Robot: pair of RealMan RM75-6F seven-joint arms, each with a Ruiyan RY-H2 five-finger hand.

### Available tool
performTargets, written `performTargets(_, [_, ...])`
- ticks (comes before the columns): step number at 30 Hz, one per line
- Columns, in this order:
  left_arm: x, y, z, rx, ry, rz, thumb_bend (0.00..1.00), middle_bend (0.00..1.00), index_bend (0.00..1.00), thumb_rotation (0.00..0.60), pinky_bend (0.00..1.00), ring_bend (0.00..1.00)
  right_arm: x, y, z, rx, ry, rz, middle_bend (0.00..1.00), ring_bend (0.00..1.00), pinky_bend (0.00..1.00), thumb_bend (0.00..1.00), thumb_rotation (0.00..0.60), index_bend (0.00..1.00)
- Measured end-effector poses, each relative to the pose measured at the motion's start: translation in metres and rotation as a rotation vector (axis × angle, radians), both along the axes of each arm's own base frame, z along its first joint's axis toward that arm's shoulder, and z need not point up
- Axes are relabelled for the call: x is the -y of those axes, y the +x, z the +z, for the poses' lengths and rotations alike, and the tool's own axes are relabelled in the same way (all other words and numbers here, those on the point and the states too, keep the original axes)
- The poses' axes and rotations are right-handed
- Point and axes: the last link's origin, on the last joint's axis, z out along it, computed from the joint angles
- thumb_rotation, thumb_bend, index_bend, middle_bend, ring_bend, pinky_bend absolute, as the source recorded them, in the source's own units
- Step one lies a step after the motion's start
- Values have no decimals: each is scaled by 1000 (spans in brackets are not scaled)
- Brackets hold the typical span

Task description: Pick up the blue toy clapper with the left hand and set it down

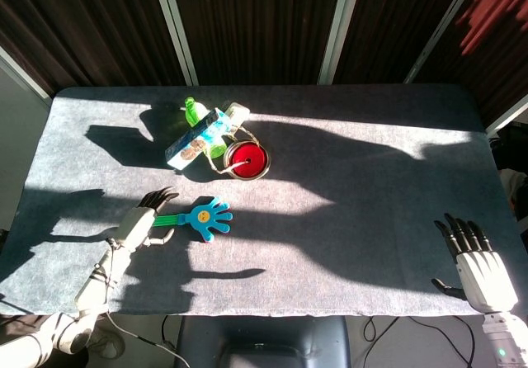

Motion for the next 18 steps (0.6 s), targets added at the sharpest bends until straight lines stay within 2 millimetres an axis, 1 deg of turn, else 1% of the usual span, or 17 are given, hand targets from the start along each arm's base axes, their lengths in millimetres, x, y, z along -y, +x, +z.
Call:
performTargets(5, [-6,-7,-14,-52,11,28,387,0,215,600,0,0,-1,1,2,5,-5,4,0,0,0,121,600,0])
performTargets(9, [-7,-8,-27,-86,21,34,384,0,227,600,0,0,-2,2,2,7,-5,7,0,0,0,121,600,0])
performTargets(18, [-8,-8,-37,-104,21,36,383,0,290,600,0,0,-3,2,4,11,-9,8,0,0,0,121,600,0])
